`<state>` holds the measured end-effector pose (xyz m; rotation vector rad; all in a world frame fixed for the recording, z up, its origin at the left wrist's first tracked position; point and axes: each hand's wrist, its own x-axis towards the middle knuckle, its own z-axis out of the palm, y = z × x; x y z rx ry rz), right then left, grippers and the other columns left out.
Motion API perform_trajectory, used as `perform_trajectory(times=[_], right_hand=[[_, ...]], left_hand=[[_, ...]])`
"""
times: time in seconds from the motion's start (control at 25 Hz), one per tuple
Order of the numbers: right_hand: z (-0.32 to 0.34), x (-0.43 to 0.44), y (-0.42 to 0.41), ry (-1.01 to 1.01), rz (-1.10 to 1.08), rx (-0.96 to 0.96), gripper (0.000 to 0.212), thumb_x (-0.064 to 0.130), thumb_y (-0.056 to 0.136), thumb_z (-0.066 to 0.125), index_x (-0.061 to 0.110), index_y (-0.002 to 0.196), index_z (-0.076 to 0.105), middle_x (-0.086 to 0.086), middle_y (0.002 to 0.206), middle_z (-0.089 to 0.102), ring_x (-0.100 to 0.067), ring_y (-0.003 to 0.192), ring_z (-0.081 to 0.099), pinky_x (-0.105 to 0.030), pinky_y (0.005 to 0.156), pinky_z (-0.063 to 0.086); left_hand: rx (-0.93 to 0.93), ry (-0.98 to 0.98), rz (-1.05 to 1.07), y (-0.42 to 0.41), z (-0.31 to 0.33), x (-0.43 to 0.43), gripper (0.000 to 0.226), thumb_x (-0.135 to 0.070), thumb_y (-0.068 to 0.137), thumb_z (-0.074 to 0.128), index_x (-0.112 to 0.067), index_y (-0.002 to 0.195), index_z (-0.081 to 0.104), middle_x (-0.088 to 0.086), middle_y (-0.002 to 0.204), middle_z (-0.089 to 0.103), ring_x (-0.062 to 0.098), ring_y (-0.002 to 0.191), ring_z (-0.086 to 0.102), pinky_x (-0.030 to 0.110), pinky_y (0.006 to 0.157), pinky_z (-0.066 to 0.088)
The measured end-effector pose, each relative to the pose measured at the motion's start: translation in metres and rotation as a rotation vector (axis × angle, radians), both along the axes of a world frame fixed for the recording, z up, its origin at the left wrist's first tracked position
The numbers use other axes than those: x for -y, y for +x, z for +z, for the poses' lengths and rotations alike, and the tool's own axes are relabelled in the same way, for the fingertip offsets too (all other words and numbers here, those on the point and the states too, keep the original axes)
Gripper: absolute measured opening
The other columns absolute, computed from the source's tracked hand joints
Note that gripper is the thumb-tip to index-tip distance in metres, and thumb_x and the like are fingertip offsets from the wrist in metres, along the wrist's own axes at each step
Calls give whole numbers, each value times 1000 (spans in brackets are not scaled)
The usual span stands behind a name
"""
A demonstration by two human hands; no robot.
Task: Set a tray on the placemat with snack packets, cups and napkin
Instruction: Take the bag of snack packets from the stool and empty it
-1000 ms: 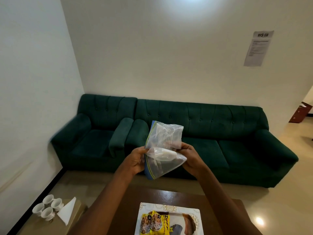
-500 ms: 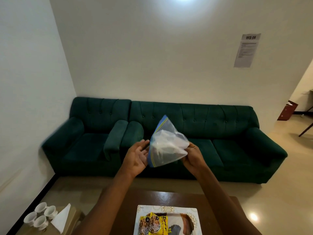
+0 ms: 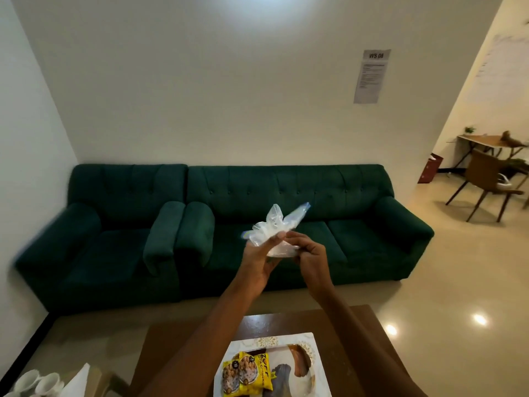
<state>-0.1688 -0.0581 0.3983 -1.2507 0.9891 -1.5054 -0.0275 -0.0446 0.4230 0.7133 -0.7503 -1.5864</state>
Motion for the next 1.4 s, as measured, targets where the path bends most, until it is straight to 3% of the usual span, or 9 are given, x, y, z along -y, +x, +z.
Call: perform_trajectory(times=[0.16, 0.4, 0.56, 0.64, 0.76, 1.0, 1.16, 1.28, 1.4], right_hand=[[-17, -17, 11, -186, 37, -290, 48, -28, 81, 40, -8, 105, 76, -10, 129, 69, -15, 118, 69, -31, 94, 59], [-27, -29, 14, -178, -136, -602, 34, 13, 98, 50, 23, 111, 80, 11, 138, 62, -7, 121, 53, -21, 102, 47], [-48, -41, -8, 169, -140, -435, 51, 26, 97, 73, 15, 143, 52, -1, 134, 60, -17, 112, 65, -29, 88, 60], [-72, -55, -35, 310, -101, -367, 59, 24, 92, 79, 16, 142, 50, -4, 132, 62, -19, 114, 65, -16, 80, 56], [-103, -87, -95, 469, -72, -195, 47, 12, 92, 76, 19, 133, 53, -15, 132, 65, -13, 100, 71, -23, 70, 62], [-170, -191, -251, 742, 29, 140, 63, 20, 88, 79, 12, 145, 53, -14, 130, 71, -28, 109, 73, -38, 78, 63], [-235, -248, -332, 911, -160, 186, 58, 9, 82, 85, 5, 136, 62, -27, 133, 68, -38, 114, 69, -55, 102, 53], [-287, -284, -402, 1014, -383, 180, 52, 8, 85, 84, 6, 133, 65, -19, 121, 75, -35, 109, 75, -52, 88, 63], [-344, -310, -475, 1100, -795, 213, 45, 7, 89, 81, -1, 130, 63, -21, 121, 73, -38, 106, 73, -46, 78, 66]], left_hand=[[236, 71, 251, -14, -2, -4, 86, -24, 66, 95, -7, 137, 51, 19, 125, 70, 36, 112, 72, 55, 92, 62], [317, 266, 467, 22, -28, 2, 49, 2, 88, 63, -9, 131, 44, 18, 125, 62, 26, 95, 65, 43, 78, 61], [437, 314, 119, 7, -63, -13, 41, -5, 90, 62, -18, 127, 49, 10, 116, 66, 27, 96, 70, 32, 62, 59], [442, 358, -43, -17, -89, -26, 36, -3, 90, 60, -23, 120, 61, 8, 107, 73, 28, 93, 73, 32, 57, 60], [531, 368, -231, -54, -126, -39, 32, 5, 87, 61, -20, 106, 70, 5, 85, 79, 22, 70, 75, 30, 51, 58], [881, 323, -703, -178, -192, -78, 29, -3, 83, 73, -14, 110, 74, 1, 87, 78, 12, 69, 72, 21, 51, 53], [916, 382, -861, -290, -251, -122, 26, 11, 87, 63, -6, 104, 73, 3, 77, 74, 17, 66, 65, 19, 48, 52], [916, 606, -842, -376, -301, -156, 30, 0, 94, 64, -4, 124, 61, 16, 105, 68, 30, 91, 65, 45, 81, 60], [954, 758, -819, -440, -345, -177, 32, -22, 97, 68, -16, 124, 52, 8, 104, 64, 26, 92, 63, 40, 75, 55]])
